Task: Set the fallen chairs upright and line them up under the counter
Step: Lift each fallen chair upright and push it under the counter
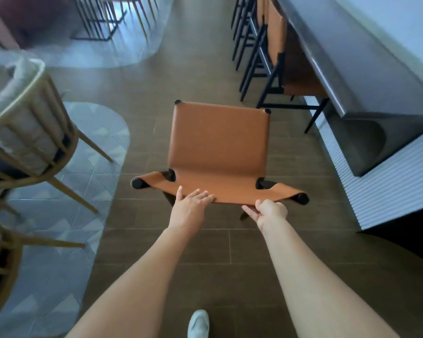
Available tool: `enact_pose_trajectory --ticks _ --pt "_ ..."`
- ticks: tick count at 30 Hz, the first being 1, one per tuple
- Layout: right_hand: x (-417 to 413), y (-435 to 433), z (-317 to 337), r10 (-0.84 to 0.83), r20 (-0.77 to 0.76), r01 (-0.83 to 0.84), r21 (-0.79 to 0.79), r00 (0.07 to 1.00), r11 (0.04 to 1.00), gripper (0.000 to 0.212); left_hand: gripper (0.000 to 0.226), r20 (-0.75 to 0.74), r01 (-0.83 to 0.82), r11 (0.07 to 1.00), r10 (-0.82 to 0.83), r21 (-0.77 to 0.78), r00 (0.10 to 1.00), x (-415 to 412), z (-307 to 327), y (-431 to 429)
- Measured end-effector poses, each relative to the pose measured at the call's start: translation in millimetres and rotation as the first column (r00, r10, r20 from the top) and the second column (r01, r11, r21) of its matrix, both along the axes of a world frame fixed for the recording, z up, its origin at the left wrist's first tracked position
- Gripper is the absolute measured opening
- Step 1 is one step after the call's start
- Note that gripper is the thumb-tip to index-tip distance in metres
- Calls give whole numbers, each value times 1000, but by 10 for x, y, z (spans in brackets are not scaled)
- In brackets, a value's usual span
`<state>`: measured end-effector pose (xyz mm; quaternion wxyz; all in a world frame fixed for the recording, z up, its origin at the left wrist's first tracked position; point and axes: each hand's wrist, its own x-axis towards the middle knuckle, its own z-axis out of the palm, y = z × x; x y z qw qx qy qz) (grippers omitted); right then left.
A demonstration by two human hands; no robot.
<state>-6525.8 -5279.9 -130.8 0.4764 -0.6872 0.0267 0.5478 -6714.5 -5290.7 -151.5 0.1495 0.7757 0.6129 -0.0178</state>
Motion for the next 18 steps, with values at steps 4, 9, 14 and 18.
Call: enact_pose_trajectory --ticks 4,9,14,18 --pt "35 449 81 74 78 -74 -8 994 997 51 64 -2 19 999 -19 -30 1000 11 118 451" --pt "89 904 147 166 111 -162 -43 980 986 41 60 -3 35 999 -35 -19 999 40 186 868" --pt "137 1247 206 362 133 -342 -148 923 928 32 58 3 28 1000 -28 -13 1000 59 205 1216" --pt "157 1534 301 373 84 -357 -155 924 921 33 55 -18 16 1000 -16 -18 1000 93 243 1511"
